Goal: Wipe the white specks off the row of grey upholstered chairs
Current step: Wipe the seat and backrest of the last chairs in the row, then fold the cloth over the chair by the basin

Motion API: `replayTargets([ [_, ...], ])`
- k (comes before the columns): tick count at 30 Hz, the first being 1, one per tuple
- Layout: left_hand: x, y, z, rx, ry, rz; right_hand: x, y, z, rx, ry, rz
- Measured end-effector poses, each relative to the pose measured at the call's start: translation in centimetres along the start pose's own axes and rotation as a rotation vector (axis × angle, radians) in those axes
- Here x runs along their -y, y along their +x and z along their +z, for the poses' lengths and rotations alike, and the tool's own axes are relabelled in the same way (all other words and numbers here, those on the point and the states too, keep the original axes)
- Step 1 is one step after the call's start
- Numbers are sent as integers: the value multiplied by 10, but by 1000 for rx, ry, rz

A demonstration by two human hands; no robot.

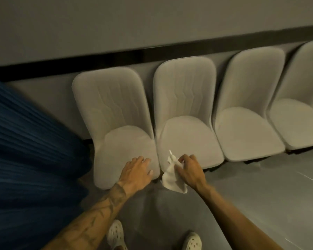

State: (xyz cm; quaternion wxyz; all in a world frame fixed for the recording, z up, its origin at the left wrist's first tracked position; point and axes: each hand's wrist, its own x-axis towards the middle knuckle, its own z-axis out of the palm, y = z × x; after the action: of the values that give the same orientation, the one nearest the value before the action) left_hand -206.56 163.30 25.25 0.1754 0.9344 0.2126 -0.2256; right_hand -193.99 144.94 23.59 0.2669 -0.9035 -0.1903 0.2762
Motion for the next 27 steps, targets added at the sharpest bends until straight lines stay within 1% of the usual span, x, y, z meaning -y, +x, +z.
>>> replayTargets([
  [4,-96,17,-21,-18,5,-16,-51,0,-85,-24,-23,-23],
  [13,-287,75,-73,-78,73,51,-140,28,-258,-111,-20,-35],
  [20,-432,160,-90,-83,73,107,-230,80,-398,-194,-29,-3],
  [27,-595,249,-115,-73,73,168,-327,127,-544,-231,-42,61],
])
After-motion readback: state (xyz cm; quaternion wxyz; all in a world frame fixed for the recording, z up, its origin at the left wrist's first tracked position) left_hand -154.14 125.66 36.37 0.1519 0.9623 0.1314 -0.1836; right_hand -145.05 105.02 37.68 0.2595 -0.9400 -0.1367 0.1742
